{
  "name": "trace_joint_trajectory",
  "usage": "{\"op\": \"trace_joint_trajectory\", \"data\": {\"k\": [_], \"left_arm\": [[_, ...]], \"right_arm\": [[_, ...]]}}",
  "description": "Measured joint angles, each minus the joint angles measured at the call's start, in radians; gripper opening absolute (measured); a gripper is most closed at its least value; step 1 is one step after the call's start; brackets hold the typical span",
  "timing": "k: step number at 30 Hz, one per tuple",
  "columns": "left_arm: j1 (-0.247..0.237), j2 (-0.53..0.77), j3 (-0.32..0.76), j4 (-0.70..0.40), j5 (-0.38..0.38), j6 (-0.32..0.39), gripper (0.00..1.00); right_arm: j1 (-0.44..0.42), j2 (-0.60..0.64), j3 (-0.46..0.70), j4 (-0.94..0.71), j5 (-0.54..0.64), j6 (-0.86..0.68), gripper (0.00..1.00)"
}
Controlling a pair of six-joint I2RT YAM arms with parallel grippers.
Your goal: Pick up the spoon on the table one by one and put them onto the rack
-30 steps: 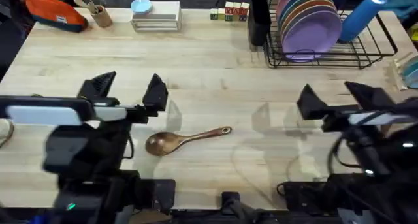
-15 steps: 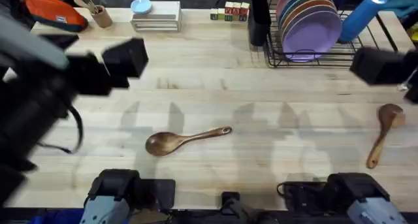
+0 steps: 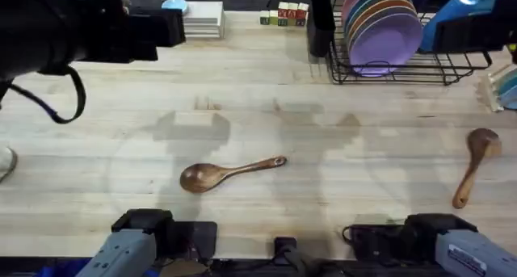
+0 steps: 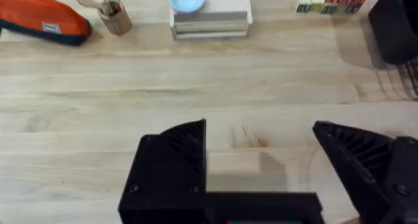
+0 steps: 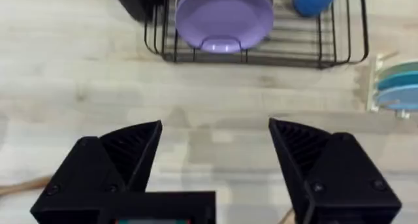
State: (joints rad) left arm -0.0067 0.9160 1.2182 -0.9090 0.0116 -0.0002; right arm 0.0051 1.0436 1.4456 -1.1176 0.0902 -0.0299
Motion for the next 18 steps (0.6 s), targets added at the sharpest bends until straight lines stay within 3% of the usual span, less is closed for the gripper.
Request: {"op": "trace_joint_trajectory", "data": {"k": [6,7,18], "left_arm": [[0.000,0.007,0.000,-0.004,0.005,0.000,0.993],[0.000,0.007,0.000,-0.004,0.007,0.000,0.993],[0.000,0.007,0.000,-0.004,0.015,0.000,0.993]], "right_arm": [[-0.046,0.003,0.001,-0.110,0.042,0.031,0.996],[-0.128,0.003,0.001,-0.156,0.067,0.064,0.996],[-0.561,0.003,0.001,-0.200,0.094,0.102,0.996]]}}
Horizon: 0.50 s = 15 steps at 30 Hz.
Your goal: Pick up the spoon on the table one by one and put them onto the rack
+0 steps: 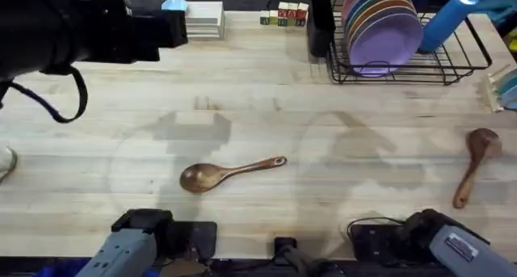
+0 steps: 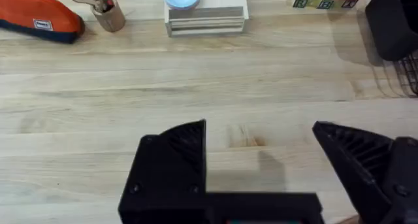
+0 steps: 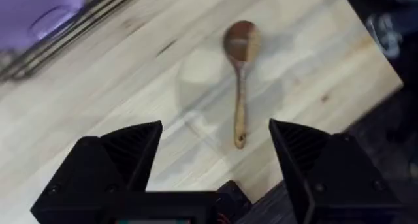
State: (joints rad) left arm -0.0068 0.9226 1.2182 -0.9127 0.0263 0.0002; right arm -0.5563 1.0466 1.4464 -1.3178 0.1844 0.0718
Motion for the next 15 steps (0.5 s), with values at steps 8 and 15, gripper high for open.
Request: {"op": "trace_joint_trajectory", "data": {"k": [8,15], "left_arm": [[0.000,0.000,0.000,0.000,0.000,0.000,0.993],[0.000,0.000,0.000,0.000,0.001,0.000,0.993]], "right_arm": [[-0.118,0.069,0.005,-0.002,0.007,0.026,0.996],[-0.118,0.181,0.005,-0.004,0.007,0.037,0.996]]}}
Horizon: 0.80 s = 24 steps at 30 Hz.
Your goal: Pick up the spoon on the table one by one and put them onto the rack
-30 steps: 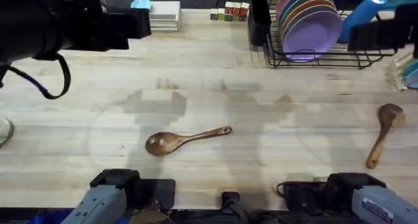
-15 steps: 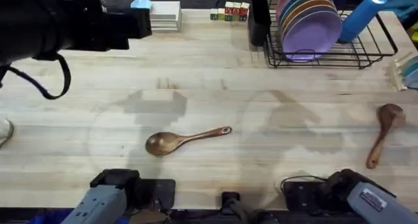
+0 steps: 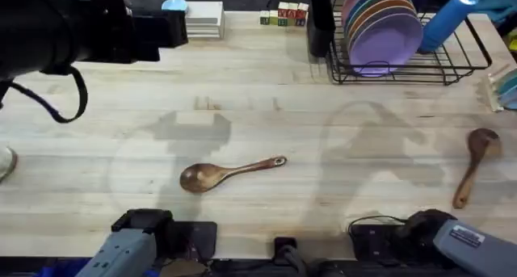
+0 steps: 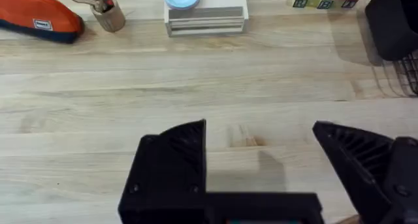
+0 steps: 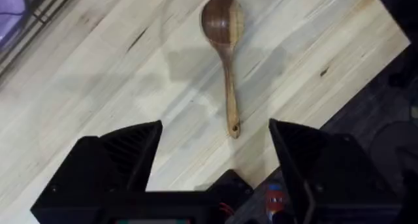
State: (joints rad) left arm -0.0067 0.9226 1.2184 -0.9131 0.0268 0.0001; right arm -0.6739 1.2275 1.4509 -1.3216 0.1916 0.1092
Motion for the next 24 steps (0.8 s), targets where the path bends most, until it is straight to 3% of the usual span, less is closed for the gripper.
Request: {"op": "trace_joint_trajectory", "data": {"k": [5,11,13,24], "left_arm": [[0.000,0.000,0.000,0.000,0.000,0.000,0.993],[0.000,0.000,0.000,0.000,0.000,0.000,0.993],[0.000,0.000,0.000,0.000,0.000,0.000,0.993],[0.000,0.000,0.000,-0.007,0.000,0.000,0.993]], "right_arm": [[0.000,0.029,-0.024,0.049,0.000,0.007,0.996],[0.000,0.029,-0.151,0.132,0.000,-0.005,0.996],[-0.017,0.029,-0.249,0.200,0.000,-0.006,0.996],[-0.194,0.029,-0.441,0.362,-0.075,-0.039,0.995]]}}
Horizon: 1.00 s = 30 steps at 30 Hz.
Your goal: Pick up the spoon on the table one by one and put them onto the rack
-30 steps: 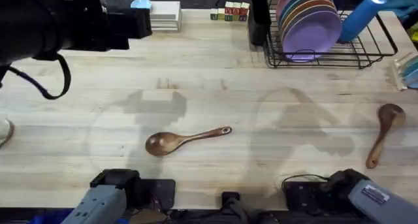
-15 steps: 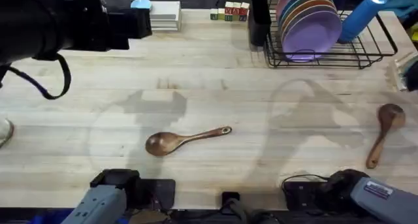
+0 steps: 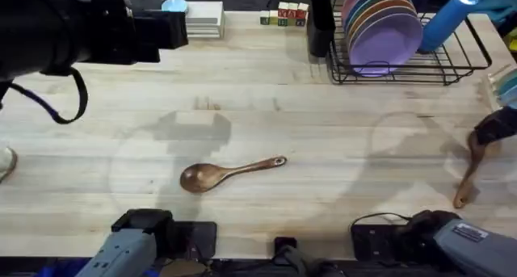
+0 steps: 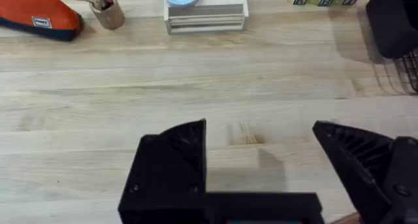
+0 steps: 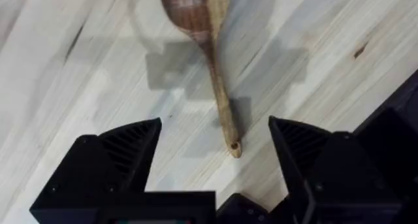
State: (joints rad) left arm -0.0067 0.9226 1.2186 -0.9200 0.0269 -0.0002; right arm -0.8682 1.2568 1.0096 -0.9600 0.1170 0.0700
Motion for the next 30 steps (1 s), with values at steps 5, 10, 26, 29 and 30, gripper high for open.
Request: {"op": "trace_joint_trajectory", "data": {"k": [5,10,26,29,30], "left_arm": [[0.000,0.000,0.000,-0.001,0.003,0.000,0.994],[0.000,0.000,0.000,0.000,0.003,0.000,0.993],[0.000,0.000,0.000,0.000,0.003,0.000,0.993],[0.000,0.000,0.000,0.000,0.003,0.000,0.993],[0.000,0.000,0.000,-0.001,0.004,0.000,0.993]], "right_arm": [[-0.050,0.005,-0.012,0.051,-0.013,-0.022,0.995],[-0.059,0.066,-0.012,0.066,-0.021,-0.037,0.995],[-0.059,0.163,-0.013,0.143,-0.029,-0.041,0.996],[-0.059,0.200,-0.019,0.145,-0.032,-0.041,0.996],[-0.059,0.210,-0.023,0.146,-0.032,-0.041,0.996]]}}
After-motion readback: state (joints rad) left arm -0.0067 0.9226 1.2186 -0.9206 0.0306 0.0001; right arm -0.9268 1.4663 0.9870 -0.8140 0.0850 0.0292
